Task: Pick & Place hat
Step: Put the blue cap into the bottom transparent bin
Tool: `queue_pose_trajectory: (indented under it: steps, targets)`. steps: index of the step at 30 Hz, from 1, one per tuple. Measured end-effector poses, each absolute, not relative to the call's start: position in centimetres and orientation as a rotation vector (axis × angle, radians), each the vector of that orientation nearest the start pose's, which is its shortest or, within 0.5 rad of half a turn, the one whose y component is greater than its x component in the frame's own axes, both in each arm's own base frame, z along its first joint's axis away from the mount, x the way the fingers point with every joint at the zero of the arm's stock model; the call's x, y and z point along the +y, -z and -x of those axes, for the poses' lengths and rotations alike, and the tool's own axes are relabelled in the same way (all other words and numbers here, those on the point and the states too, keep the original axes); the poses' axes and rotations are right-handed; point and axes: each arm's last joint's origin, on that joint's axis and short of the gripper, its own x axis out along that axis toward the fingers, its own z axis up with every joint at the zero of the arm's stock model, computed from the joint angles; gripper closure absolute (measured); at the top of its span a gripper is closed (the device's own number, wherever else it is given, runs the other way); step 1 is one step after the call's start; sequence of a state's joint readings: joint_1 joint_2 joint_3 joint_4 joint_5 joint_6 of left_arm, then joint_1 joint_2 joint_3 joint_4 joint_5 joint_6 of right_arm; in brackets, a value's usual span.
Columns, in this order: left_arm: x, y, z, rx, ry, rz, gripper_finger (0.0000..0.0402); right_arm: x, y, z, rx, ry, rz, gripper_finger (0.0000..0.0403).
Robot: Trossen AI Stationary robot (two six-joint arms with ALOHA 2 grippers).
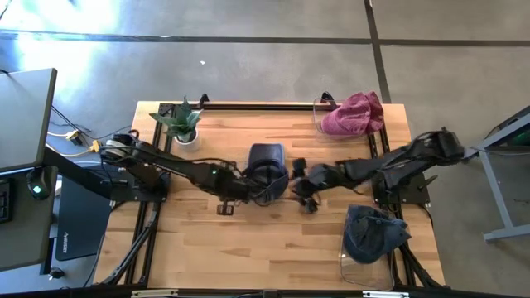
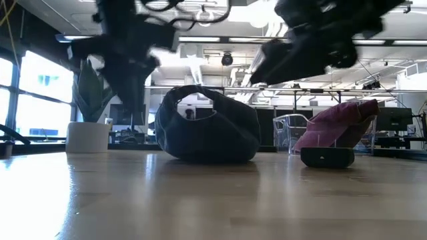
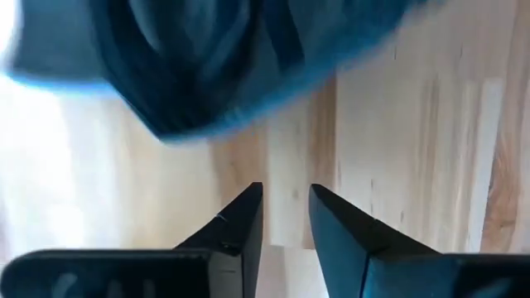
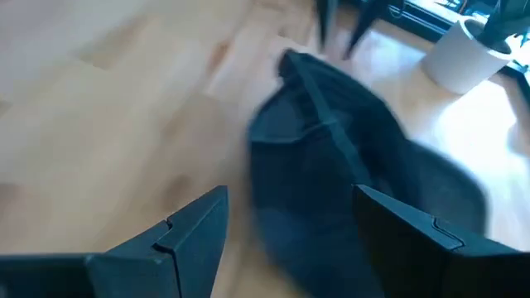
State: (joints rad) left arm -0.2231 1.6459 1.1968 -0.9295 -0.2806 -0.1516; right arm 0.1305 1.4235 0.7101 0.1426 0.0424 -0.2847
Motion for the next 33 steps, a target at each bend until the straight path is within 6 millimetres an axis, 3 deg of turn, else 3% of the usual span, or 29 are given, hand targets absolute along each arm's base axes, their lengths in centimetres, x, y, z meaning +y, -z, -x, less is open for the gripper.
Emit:
queue_pose_trajectory:
  steps: [3,9,14,18,20,27,33]
  targets:
    - [-5.8,-20.6,-28.9,1.274,-0.137,-0.142,0.0314,1.9,-20.0,-31.3,0.63,-0.172,0.403,0.015]
    - [-7.3,-20.8,-28.3,1.101,-0.093,-0.125,0.0317,-0.9,-19.3,-35.0,0.919,-0.34,0.33,0.0163]
    - [-8.5,-21.1,-28.5,1.022,-0.089,-0.21,0.0317,-1.2,-18.9,-35.9,1.004,-0.489,0.221,0.0245]
    - [-8.8,-21.1,-28.4,1.015,-0.098,-0.23,0.0317,-0.7,-19.6,-34.8,0.956,-0.643,0.138,0.036]
    - [-9.2,-21.4,-28.5,0.991,-0.089,-0.226,0.0317,-0.6,-20.0,-34.0,0.888,-0.714,0.102,0.039]
    - [-11.4,-23.9,-29.6,0.818,0.013,-0.409,0.0317,-1.7,-18.4,-31.1,0.729,-0.657,-0.034,0.037]
    - [-10.5,-23.4,-30.9,0.774,0.069,-0.526,0.0314,-1.7,-17.4,-28.1,0.648,-0.633,-0.026,0.0395]
